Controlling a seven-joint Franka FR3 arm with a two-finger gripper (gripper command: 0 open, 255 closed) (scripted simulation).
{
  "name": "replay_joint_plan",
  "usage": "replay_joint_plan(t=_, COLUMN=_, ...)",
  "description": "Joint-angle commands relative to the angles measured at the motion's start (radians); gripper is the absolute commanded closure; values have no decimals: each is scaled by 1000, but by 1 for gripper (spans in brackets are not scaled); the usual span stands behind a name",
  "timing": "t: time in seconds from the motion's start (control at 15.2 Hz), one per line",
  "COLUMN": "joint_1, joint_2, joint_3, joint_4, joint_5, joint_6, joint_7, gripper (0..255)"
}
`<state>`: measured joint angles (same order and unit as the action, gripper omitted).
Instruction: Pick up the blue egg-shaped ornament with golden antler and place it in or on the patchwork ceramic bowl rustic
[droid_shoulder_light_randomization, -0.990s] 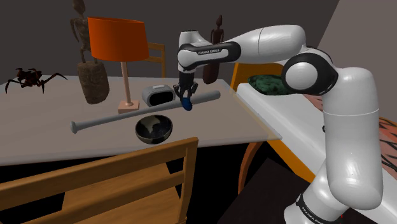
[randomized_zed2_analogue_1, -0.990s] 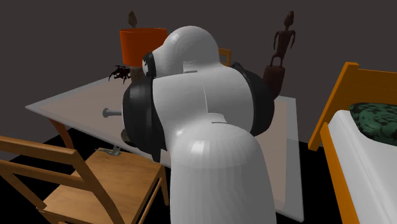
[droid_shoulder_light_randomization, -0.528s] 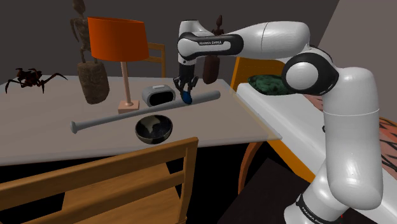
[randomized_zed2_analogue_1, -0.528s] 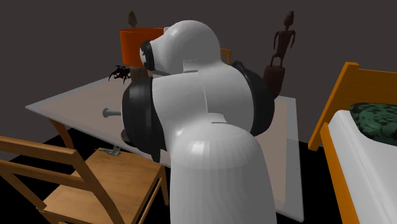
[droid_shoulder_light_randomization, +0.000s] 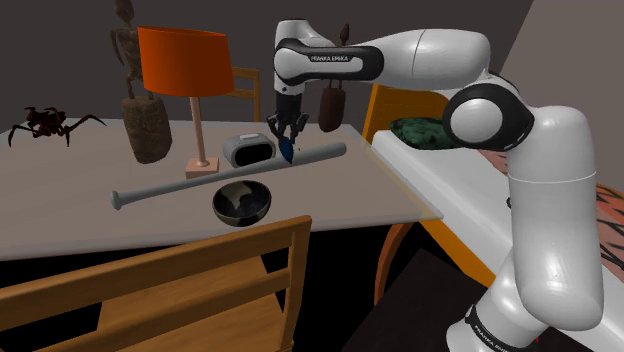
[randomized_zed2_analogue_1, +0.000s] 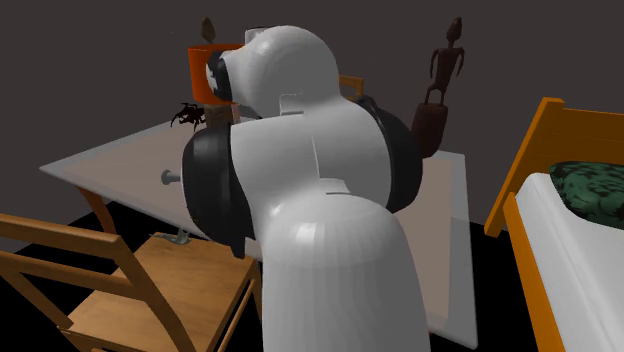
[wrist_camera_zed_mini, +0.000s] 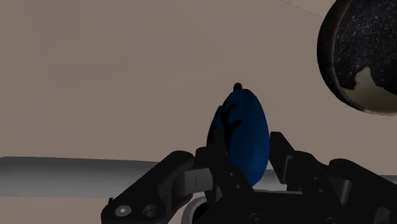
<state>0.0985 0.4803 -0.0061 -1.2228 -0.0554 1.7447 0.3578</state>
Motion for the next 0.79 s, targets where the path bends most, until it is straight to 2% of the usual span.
replay_joint_plan(t=0.0, joint_1=31, joint_2=14, joint_3=10, joint_4=30, joint_5=-6, joint_6=-18, joint_7=40, gripper=255)
replay_joint_plan(t=0.4, joint_1=125, joint_2=72, joint_3=36, joint_4=127, joint_5=-24, joint_6=-64, joint_7=155, gripper=255)
replay_joint_plan(t=0.73, joint_1=208, joint_2=168, joint_3=52, joint_4=287, joint_5=-38, joint_6=-135, joint_7=244, gripper=255)
